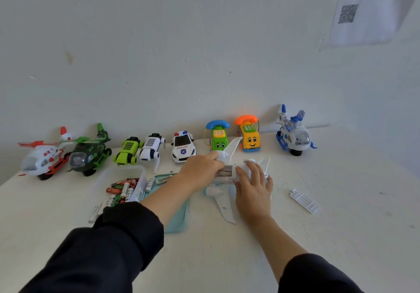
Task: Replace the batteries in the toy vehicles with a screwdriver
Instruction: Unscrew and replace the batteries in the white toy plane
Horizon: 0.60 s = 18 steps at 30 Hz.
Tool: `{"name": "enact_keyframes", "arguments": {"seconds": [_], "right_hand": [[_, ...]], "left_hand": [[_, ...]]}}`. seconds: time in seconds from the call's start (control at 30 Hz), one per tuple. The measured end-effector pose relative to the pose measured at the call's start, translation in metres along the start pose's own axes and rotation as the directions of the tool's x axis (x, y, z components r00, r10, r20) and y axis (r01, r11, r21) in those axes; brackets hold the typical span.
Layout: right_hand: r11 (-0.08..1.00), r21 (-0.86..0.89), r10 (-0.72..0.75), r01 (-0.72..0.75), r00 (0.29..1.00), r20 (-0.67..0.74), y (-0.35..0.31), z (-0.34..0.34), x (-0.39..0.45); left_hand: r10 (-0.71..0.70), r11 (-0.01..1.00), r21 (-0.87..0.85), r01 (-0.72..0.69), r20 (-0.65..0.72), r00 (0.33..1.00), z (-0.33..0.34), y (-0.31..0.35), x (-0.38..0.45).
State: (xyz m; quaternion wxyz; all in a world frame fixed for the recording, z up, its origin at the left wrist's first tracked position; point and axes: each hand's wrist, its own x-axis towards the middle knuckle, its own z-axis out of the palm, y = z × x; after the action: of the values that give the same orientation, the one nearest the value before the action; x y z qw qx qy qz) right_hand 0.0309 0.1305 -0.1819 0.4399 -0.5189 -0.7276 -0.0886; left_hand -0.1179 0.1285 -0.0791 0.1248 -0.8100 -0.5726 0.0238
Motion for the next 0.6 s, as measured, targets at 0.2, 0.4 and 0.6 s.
{"name": "enact_keyframes", "arguments": {"seconds": [0.2, 0.4, 0.6], "right_hand": [[1.000, 0.000, 0.005, -0.005, 1.000, 0.010, 0.000, -0.001, 0.000], [1.000, -0.018, 0.013, -0.012, 1.000, 0.029, -0.001, -0.003, 0.000], [0.999, -0.039, 0.016, -0.015, 0.999, 0.035, -0.002, -0.004, 0.000]], "left_hand": [[-0.008, 0.988, 0.157, 0.004, 0.021, 1.000, -0.005, 0.010, 0.002], [-0.111, 0.994, 0.004, 0.111, 0.016, 0.994, -0.003, 0.007, -0.005], [-0.185, 0.969, -0.171, 0.179, -0.020, 0.983, -0.014, -0.012, -0.027]]}}
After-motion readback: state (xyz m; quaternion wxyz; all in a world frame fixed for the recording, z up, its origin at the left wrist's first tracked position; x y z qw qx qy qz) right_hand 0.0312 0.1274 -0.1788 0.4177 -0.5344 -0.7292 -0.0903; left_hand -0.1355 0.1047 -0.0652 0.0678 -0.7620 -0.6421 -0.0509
